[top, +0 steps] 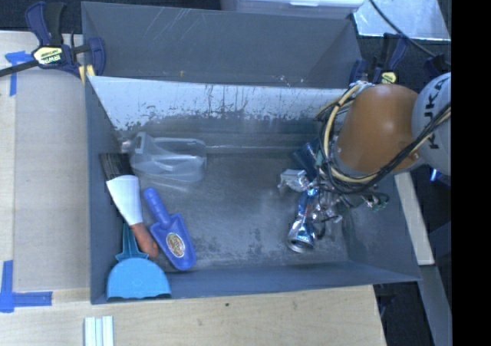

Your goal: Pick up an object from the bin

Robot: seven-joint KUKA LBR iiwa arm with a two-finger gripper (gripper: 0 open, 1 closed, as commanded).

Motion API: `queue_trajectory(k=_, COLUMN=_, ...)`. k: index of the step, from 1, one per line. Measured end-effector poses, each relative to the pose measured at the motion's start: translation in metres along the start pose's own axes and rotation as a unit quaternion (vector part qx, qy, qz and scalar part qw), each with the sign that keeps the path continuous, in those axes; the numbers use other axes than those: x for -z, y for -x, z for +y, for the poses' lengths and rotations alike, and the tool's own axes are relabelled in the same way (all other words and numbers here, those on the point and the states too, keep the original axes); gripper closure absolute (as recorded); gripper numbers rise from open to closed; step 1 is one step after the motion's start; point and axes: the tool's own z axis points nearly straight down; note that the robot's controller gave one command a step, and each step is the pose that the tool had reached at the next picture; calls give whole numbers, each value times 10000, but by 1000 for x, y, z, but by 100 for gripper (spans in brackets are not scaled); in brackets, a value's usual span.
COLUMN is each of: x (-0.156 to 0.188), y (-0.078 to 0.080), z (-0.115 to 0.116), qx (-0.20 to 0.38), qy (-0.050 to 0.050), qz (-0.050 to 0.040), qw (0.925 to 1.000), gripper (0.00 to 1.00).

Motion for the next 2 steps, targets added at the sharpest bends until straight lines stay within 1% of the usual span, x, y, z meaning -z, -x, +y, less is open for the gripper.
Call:
queue_trajectory(k=1, x=2, y=21, z=-25, qx=669, qy=-21, qz=-42, qw=9977, gripper=0)
queue_trajectory(k=2, x=2, y=7, z=-8, qx=83, qy=-3, qz=-14, qw=10000, gripper=0)
